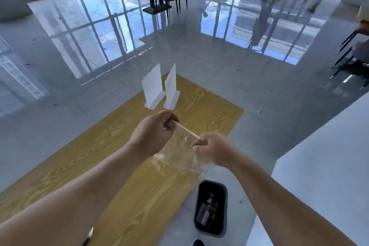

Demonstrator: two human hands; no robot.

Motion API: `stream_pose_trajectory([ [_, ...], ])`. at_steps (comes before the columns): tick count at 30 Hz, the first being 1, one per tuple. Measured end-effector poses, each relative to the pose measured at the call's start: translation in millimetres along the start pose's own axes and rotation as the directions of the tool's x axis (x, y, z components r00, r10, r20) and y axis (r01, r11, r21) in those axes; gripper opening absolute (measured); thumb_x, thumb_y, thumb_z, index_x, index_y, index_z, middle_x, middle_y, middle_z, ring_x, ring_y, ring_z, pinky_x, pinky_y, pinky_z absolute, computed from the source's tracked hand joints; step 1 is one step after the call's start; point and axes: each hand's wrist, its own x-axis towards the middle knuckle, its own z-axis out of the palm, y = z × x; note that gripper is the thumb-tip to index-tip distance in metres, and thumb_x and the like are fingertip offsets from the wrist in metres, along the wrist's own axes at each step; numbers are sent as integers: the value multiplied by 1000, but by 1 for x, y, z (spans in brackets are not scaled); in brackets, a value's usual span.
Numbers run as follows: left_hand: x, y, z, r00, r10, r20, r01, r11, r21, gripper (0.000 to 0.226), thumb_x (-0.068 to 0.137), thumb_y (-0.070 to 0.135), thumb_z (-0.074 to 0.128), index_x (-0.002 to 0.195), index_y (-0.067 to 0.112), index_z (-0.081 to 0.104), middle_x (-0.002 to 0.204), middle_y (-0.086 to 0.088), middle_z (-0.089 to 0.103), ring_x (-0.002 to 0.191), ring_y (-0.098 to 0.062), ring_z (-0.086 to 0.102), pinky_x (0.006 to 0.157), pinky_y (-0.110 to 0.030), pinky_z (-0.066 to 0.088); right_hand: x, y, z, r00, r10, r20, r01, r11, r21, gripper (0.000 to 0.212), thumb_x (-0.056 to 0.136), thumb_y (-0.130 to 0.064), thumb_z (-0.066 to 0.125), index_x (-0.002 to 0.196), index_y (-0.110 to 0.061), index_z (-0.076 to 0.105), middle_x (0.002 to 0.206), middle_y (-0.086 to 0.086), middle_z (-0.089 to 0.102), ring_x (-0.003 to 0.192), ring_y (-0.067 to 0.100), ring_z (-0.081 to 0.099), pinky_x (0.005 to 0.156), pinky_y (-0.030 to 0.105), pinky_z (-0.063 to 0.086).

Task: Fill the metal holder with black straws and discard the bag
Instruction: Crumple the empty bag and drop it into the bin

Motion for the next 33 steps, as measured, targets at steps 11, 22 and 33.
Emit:
stream_pose_trajectory([
  [11,49,32,65,723,-512,465,671,682,-292,138,43,87,86,159,30,39,160,-5,50,138,-28,55,113,-51,45,14,70,-72,973,84,213,-228,422,877,15,83,-22,86,98,-18,83,104,14,82,84,35,81,74,42,67],
  [22,65,42,116,712,-359,604,663,627,-409,20,103,15,67,119,6,72,70,0,68,43,-8,47,39,-20,37,-9,104,-104,899,426,99,-335,526,782,10,105,-16,56,98,-17,63,62,0,60,52,13,48,44,22,33],
  [33,64,32,105,694,-229,683,684,507,-525,47,103,-3,47,82,18,83,91,-11,75,61,-15,62,65,-33,48,-52,81,-90,876,476,-79,-145,416,898,45,105,5,48,83,-16,81,64,11,68,50,16,57,47,25,41],
])
